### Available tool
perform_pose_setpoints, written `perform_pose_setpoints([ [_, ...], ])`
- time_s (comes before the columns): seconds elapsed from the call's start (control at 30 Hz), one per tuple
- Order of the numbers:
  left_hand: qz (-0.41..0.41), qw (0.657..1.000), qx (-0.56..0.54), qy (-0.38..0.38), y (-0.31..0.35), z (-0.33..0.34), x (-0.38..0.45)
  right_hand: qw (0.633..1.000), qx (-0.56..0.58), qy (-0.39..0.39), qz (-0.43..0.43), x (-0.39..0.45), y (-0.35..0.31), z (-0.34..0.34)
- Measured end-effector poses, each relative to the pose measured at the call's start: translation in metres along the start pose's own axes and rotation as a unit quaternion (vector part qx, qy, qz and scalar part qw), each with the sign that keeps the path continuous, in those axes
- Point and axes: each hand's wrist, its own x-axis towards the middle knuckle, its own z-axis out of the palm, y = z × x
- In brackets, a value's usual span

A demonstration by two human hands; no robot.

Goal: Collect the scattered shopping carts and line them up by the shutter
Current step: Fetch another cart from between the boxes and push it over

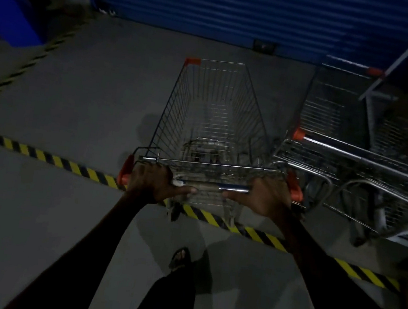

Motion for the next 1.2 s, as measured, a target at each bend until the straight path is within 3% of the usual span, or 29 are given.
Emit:
perform_pose_setpoints([
  [0.43,0.018,0.999,-0.03,-0.02,-0.064,0.008,0.181,0.998,0.037,0.0,0.051,0.158,0.003,-0.029],
  [0.67,0.029,0.998,-0.03,-0.041,-0.061,0.001,0.227,0.999,0.007,0.009,0.041,0.196,0.02,-0.039],
  [0.9,0.033,0.998,-0.014,-0.053,-0.053,-0.003,0.25,0.997,0.057,-0.034,0.044,0.22,0.037,-0.044],
  [0.97,0.02,0.998,-0.017,-0.059,-0.05,-0.005,0.25,0.998,0.052,-0.013,0.03,0.221,0.042,-0.043],
  [1.2,-0.014,0.995,-0.081,0.06,-0.035,-0.002,0.225,0.986,0.165,0.017,-0.01,0.228,0.048,-0.026],
])
